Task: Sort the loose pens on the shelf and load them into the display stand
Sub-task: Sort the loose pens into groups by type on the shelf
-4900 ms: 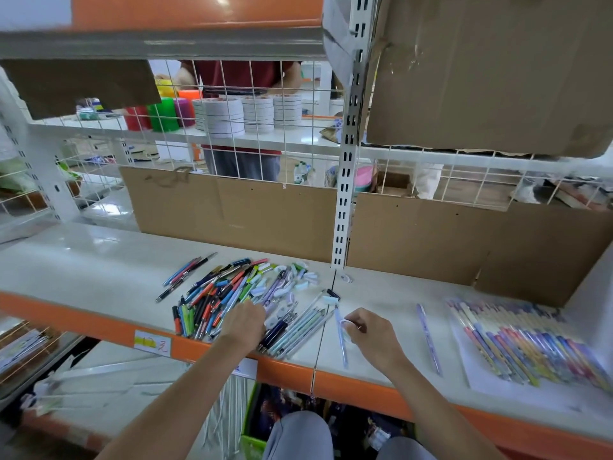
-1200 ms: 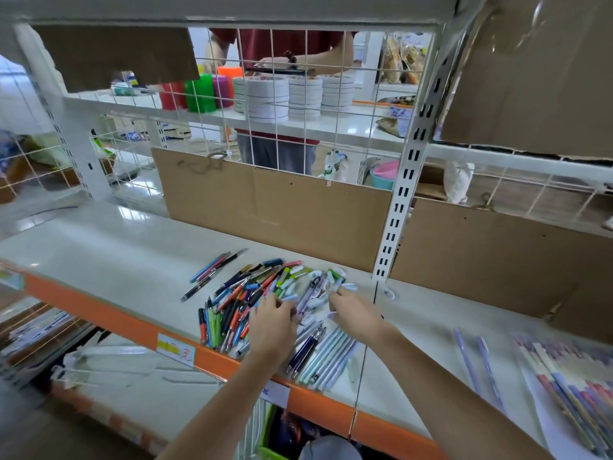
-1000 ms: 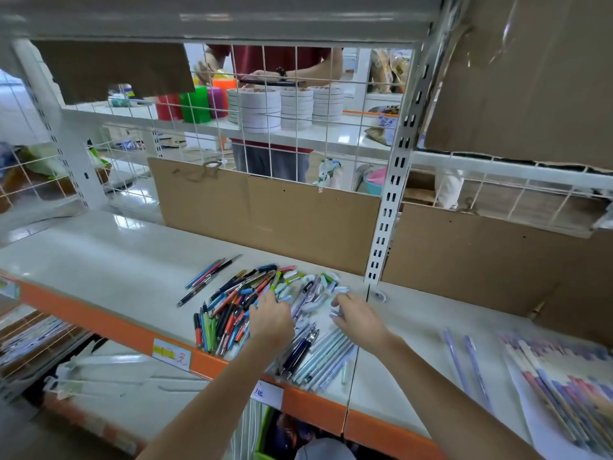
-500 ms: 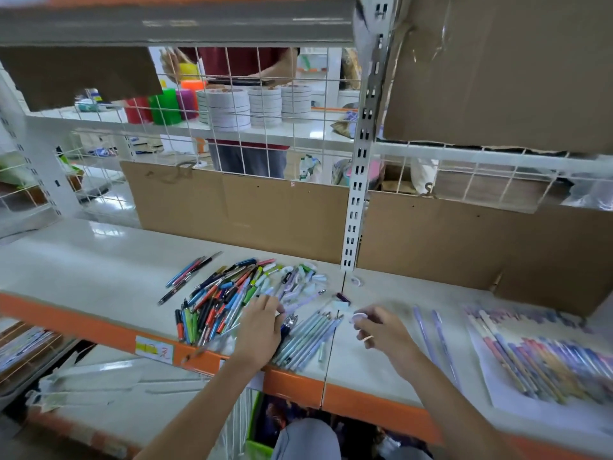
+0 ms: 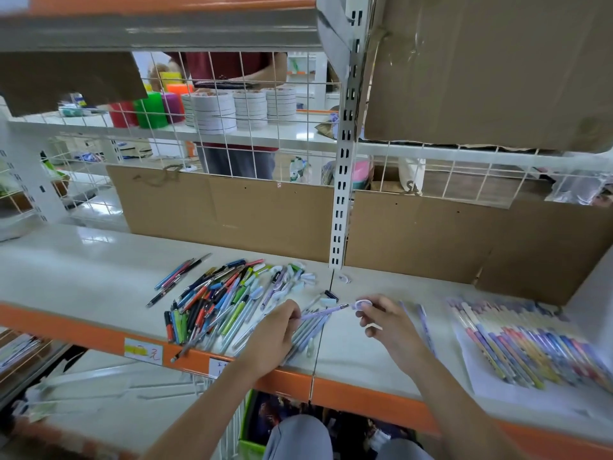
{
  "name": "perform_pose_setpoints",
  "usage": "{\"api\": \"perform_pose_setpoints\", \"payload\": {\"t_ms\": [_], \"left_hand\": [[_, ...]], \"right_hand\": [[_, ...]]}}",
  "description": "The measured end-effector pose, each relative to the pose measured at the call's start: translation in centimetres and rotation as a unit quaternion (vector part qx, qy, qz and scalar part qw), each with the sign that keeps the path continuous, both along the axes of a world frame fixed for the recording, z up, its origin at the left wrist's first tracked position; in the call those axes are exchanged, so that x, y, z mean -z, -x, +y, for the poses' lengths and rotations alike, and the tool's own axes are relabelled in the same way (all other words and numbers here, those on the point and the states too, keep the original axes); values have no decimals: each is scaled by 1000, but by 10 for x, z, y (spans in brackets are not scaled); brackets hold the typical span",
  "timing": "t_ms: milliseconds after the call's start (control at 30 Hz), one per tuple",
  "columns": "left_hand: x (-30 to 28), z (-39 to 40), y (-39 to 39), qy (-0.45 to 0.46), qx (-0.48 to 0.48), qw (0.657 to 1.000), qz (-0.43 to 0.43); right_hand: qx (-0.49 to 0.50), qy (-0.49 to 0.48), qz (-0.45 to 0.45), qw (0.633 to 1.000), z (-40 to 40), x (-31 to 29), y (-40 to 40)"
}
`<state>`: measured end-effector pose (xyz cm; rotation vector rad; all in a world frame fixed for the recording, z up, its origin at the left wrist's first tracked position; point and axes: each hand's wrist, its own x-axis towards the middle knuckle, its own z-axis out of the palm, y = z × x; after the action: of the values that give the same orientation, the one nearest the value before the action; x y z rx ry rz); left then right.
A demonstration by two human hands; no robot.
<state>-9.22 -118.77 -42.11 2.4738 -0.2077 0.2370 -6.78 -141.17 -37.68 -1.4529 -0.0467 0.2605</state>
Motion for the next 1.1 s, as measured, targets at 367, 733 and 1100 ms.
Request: {"api": "perform_pose_setpoints", "payload": {"t_ms": [367, 733, 1100], "left_hand": [[-10, -11, 8, -45, 29, 998, -12], [2, -30, 17, -57, -11, 996, -74], [-4, -31, 11, -59, 21, 998, -18]], "right_hand": [[-49, 51, -22, 997, 6, -2, 6], [53, 83, 20, 995, 23, 5, 2], [24, 79, 37, 996, 37, 9, -5]]}}
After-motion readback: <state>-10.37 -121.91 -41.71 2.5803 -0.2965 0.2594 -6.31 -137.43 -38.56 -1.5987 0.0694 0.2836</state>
